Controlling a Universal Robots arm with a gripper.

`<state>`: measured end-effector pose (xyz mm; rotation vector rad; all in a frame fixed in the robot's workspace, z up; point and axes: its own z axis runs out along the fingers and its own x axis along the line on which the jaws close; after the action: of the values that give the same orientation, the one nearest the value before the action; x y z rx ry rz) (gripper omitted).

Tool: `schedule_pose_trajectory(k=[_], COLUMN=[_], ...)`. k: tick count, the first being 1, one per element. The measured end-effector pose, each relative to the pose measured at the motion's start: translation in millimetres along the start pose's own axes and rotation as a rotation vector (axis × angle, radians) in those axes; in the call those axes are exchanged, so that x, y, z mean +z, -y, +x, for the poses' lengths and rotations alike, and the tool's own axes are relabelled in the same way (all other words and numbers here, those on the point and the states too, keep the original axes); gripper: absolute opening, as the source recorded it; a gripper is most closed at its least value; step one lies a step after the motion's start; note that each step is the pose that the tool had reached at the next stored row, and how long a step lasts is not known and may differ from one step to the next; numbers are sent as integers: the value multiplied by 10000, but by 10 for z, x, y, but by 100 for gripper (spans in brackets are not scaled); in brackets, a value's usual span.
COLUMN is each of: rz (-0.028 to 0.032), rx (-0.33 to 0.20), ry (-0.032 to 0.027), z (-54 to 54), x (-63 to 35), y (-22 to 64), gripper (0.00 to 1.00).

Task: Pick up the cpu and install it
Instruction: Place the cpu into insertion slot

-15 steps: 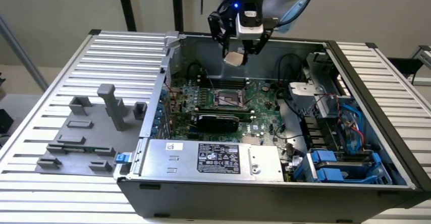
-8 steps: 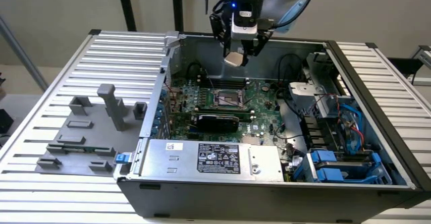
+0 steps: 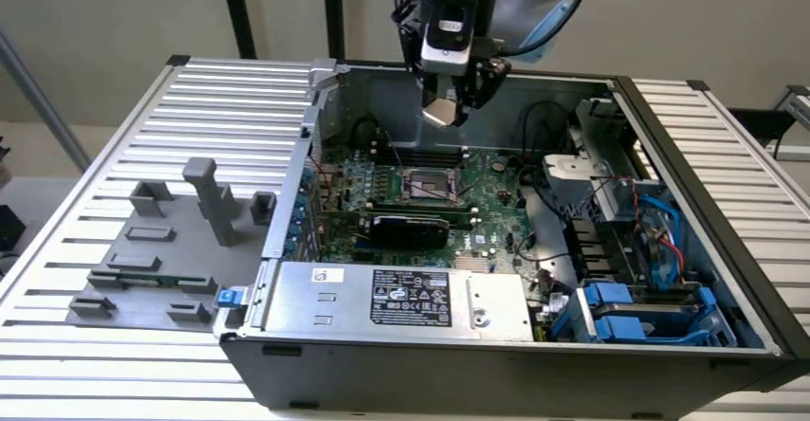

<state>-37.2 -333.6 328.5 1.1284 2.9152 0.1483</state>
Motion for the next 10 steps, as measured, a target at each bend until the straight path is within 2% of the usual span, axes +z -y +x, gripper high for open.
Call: schedule_pose_trajectory(k=[10], rz=[-38], rx=[1819], ry=[165], z=[0], x=[12], y=[1], gripper=[55])
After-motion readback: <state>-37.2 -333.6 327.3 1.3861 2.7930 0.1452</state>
